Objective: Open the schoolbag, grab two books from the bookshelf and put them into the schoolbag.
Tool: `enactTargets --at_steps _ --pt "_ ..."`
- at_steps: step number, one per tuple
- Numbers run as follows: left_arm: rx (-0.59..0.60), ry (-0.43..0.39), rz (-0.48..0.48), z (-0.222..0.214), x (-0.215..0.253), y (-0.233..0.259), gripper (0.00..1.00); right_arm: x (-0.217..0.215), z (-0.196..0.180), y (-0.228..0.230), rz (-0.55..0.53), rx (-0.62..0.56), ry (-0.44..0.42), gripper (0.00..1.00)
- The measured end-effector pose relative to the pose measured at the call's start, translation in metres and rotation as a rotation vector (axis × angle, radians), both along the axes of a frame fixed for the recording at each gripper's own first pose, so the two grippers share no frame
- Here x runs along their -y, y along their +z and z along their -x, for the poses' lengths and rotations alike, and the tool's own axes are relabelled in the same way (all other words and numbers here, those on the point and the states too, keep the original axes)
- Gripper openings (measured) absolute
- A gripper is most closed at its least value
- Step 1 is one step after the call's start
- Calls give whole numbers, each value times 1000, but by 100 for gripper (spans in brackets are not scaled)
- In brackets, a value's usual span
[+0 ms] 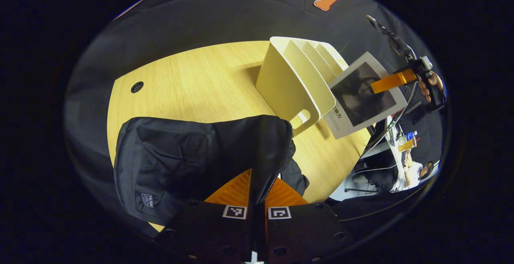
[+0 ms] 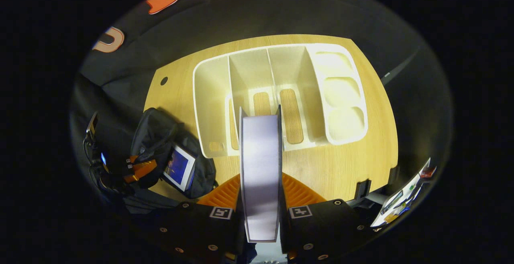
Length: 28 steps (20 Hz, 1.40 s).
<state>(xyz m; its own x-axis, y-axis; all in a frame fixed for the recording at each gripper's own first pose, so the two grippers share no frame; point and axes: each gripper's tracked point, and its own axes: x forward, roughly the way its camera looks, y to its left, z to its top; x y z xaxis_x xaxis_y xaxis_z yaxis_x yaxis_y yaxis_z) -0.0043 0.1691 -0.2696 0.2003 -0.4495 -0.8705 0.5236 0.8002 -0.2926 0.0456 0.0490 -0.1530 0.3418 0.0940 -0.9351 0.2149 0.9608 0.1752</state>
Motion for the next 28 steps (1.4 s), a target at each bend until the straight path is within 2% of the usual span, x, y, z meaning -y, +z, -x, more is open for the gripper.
enactTargets --at_steps 4,10,16,18,21,28 --pt "7 -20 -15 4 0 -2 6 -12 38 -3 -71 23 -51 37" --pt "21 -33 -32 5 0 0 6 -25 79 -14 -190 92 -176 36" --pt "24 -36 -28 5 0 2 6 -62 99 -18 -413 207 -280 35" --pt "30 -36 -31 4 0 3 6 -75 102 -21 -491 236 -292 35" --pt "44 -38 -38 1 1 8 6 -91 101 -29 -548 259 -295 35" --pt "54 -13 -21 -4 -5 24 6 -139 77 -38 -665 321 -226 35"
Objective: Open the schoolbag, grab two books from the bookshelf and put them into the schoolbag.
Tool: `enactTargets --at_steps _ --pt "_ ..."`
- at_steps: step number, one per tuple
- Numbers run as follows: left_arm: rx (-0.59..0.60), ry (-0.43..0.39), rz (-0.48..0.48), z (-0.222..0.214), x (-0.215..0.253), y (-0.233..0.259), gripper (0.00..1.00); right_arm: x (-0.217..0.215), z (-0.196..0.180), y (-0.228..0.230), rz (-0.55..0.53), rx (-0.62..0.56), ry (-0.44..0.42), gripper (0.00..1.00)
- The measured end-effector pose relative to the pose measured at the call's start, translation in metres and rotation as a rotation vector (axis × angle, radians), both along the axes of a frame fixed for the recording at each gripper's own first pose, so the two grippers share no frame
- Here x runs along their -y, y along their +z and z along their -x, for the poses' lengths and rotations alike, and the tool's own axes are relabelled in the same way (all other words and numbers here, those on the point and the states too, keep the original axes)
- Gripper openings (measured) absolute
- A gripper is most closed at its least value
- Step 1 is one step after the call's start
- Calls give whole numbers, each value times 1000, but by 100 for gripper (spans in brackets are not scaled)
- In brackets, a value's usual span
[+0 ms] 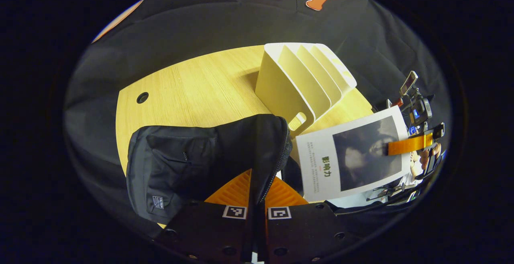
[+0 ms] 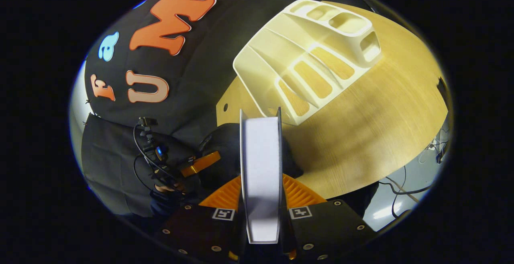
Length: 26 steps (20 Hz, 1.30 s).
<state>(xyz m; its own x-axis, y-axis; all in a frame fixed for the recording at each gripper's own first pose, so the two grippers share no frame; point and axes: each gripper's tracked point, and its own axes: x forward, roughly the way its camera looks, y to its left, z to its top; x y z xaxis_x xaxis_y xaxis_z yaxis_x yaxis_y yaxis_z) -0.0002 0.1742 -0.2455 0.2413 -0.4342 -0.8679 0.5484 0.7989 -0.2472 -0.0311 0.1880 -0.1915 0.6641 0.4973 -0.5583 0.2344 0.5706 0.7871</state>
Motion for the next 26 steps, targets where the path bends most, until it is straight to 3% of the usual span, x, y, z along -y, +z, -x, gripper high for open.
enactTargets --at_steps 9,26 --pt "16 24 36 -11 0 23 6 -57 -49 -8 -77 39 61 35" --pt "29 4 105 -11 18 51 5 -151 -131 -36 -172 85 46 34"
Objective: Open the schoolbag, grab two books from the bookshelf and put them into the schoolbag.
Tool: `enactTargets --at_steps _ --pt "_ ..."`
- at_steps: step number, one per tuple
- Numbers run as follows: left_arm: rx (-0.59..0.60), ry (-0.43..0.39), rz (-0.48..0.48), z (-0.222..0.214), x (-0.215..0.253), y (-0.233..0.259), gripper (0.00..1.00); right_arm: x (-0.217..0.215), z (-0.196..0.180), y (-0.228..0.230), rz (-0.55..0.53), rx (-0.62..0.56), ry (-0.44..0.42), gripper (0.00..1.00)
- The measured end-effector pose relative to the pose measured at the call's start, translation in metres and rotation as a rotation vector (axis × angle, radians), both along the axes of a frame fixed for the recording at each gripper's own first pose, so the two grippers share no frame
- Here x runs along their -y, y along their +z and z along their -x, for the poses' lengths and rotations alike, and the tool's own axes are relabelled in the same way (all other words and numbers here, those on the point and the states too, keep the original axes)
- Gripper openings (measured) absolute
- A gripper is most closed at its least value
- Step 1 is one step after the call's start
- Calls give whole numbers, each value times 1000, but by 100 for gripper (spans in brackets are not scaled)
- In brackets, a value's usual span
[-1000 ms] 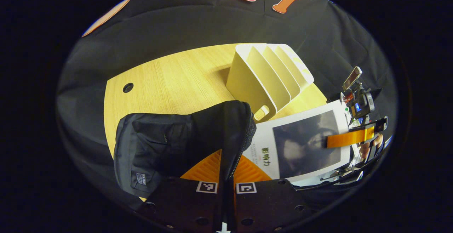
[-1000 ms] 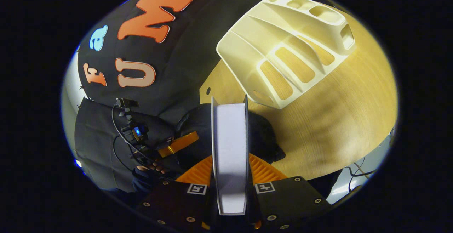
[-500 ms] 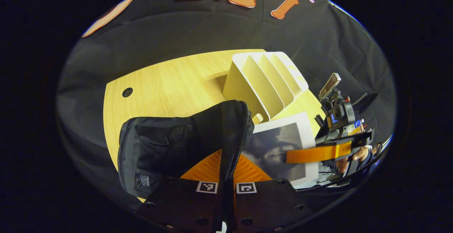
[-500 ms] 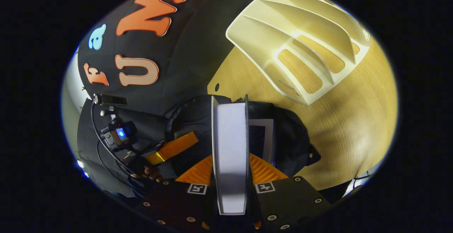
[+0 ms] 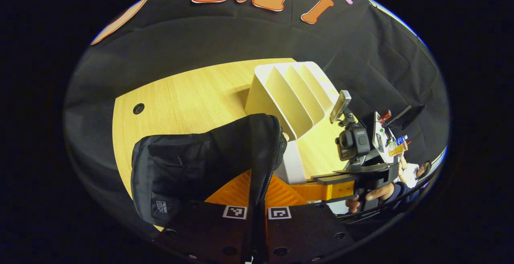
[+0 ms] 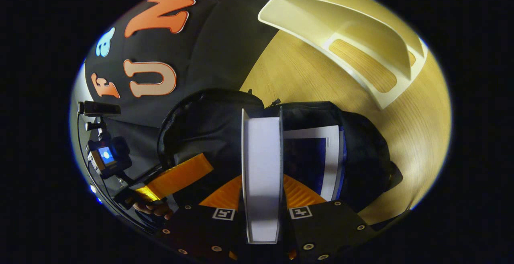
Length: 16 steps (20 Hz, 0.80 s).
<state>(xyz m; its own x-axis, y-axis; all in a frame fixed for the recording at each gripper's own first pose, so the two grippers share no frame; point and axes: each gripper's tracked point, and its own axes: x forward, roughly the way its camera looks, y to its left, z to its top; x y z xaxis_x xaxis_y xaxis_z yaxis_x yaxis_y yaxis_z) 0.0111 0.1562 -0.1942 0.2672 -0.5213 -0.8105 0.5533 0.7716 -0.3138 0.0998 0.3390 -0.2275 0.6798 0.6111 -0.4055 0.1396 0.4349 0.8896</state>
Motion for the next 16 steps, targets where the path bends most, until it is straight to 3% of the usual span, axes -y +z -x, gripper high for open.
enactTargets --at_steps 6,9,12,13,14,16 --pt "2 -3 20 5 4 4 5 -30 -19 -22 -35 -25 18 35" --pt "1 14 31 5 2 4 5 -27 -17 -27 22 -62 24 39" --pt "7 46 18 4 -5 0 6 -13 -10 -43 187 -50 59 54" --pt "6 56 18 4 -6 0 6 -8 -7 -48 223 -56 71 82" --pt "10 69 16 7 -6 -3 6 -2 -3 -45 253 -49 80 96" --pt "20 89 5 8 -6 -4 5 16 2 -39 303 -31 81 98"
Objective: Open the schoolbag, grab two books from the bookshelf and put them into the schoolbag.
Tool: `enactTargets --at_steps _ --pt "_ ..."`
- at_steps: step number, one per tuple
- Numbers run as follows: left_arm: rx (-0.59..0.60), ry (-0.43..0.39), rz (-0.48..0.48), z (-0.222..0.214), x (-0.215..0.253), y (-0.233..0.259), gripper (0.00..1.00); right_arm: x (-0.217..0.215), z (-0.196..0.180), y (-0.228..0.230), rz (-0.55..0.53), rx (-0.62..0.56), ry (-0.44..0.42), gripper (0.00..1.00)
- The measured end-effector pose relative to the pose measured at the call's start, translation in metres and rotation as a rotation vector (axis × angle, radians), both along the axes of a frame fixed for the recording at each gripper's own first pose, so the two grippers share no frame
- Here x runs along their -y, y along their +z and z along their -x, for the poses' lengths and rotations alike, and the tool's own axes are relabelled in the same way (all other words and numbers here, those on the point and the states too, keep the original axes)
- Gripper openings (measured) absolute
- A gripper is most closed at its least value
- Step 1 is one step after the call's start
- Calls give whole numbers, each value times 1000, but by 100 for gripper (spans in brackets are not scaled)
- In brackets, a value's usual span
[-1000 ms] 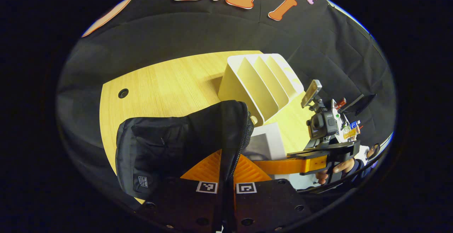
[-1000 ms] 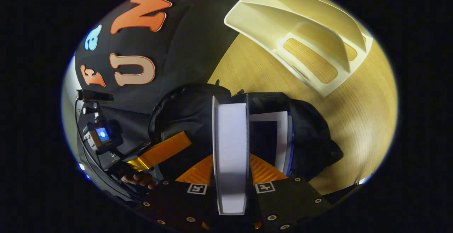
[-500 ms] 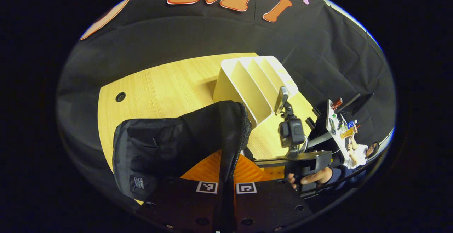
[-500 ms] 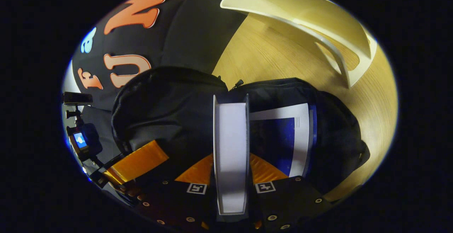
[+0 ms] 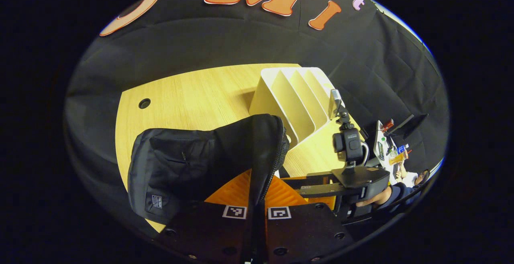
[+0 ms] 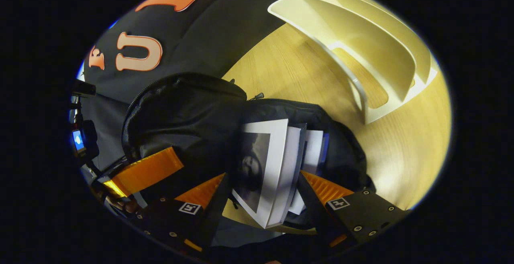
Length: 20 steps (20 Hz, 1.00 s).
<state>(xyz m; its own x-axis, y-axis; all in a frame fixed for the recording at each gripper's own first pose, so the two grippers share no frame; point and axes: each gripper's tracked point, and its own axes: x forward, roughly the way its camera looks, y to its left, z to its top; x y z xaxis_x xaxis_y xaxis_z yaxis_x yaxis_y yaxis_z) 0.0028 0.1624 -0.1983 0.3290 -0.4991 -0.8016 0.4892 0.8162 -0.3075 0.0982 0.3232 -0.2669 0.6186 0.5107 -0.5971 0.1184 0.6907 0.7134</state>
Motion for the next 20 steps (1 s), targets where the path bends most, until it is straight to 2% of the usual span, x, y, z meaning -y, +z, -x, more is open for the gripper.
enactTargets --at_steps 6,7,8,9,11,12,13,14,15,17,18,19,20 --pt "-31 32 5 17 17 -9 13 58 6 33 104 101 -39 98" --pt "-32 19 14 21 25 -8 22 66 6 44 101 134 -43 98" --pt "-32 2 18 26 33 -8 22 78 7 50 121 145 -59 98" --pt "-28 -5 14 29 41 -9 42 92 8 55 147 162 -71 98" --pt "-24 -12 4 35 54 -11 60 117 8 65 191 188 -91 98" --pt "-19 -14 8 39 63 -8 56 129 8 71 203 200 -102 98" --pt "-15 -11 10 40 72 -6 63 138 9 77 209 216 -105 98" --pt "-5 -10 12 42 80 -3 66 149 10 81 226 226 -115 98" --pt "5 -11 9 42 87 1 75 159 12 86 242 242 -118 98" --pt "49 -1 -26 37 101 2 80 183 13 93 281 266 -130 98" --pt "74 8 -48 34 108 4 84 194 13 98 297 279 -138 98" --pt "107 19 -67 29 116 6 94 204 14 103 309 294 -138 98" --pt "141 33 -77 27 124 11 95 214 17 108 329 312 -137 98"
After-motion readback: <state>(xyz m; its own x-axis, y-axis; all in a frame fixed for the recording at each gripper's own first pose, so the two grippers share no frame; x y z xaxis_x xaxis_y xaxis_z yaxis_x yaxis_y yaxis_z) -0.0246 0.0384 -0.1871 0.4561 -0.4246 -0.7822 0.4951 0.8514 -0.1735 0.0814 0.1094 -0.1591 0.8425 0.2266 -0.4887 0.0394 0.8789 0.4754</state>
